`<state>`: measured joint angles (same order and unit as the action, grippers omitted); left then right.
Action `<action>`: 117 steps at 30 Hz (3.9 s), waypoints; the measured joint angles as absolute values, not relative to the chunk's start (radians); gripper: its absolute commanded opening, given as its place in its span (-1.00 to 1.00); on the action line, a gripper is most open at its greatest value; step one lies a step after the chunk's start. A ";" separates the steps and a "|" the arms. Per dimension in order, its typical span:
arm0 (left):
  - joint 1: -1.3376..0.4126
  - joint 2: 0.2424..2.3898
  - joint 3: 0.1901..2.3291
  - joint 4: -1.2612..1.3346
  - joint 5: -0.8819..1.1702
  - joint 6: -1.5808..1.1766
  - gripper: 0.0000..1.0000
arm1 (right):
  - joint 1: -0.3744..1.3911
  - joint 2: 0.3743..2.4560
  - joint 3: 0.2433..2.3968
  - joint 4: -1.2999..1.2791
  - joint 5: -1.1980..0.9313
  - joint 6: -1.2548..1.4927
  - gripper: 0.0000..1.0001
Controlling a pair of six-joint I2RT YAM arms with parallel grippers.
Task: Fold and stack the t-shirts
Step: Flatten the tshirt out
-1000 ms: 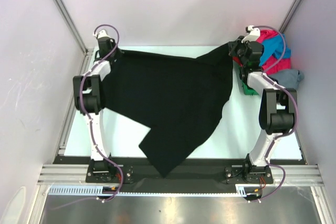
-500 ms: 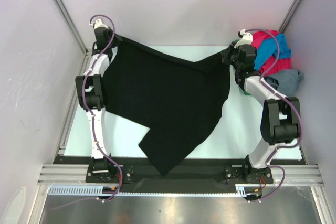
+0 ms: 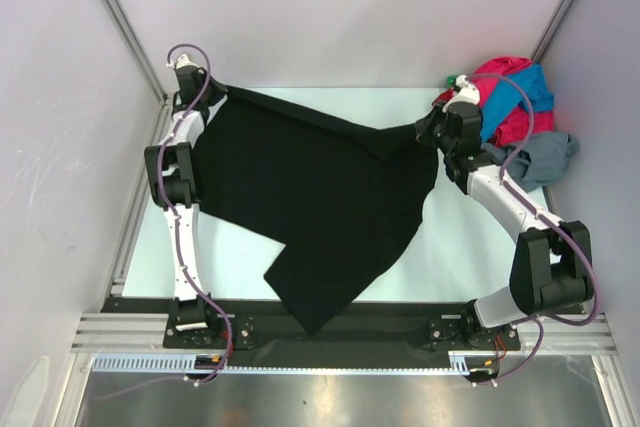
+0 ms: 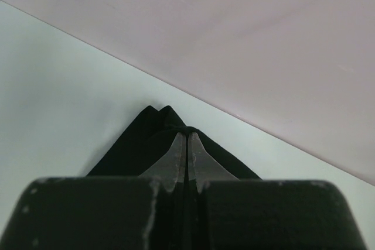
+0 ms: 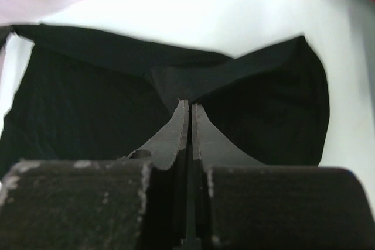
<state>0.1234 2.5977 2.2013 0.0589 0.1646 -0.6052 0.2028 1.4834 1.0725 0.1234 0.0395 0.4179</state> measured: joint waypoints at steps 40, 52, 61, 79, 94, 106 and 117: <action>0.211 2.611 2.191 -0.019 0.250 -0.630 -0.83 | 0.342 1.306 0.876 -0.043 0.071 0.614 -1.00; 0.215 2.597 2.104 -0.063 0.251 -0.625 -0.53 | 0.349 1.239 0.853 -0.063 0.072 0.626 -1.00; 0.225 2.531 2.046 -0.113 0.214 -0.558 -0.10 | 0.372 1.232 0.815 -0.093 0.068 0.636 -1.00; 0.229 2.547 2.108 -0.171 0.276 -0.656 -0.27 | 0.372 1.209 0.800 -0.091 0.068 0.634 -1.00; 0.229 2.581 2.104 -0.152 0.283 -0.796 -0.39 | 0.372 1.203 0.799 -0.084 0.068 0.634 -1.00; 0.228 2.616 2.137 -0.136 0.292 -0.826 -0.99 | 0.372 1.203 0.789 -0.078 0.067 0.631 -1.00; 0.209 2.607 2.138 -0.142 0.257 -0.768 -0.99 | 0.372 1.188 0.789 -0.088 0.075 0.608 -1.00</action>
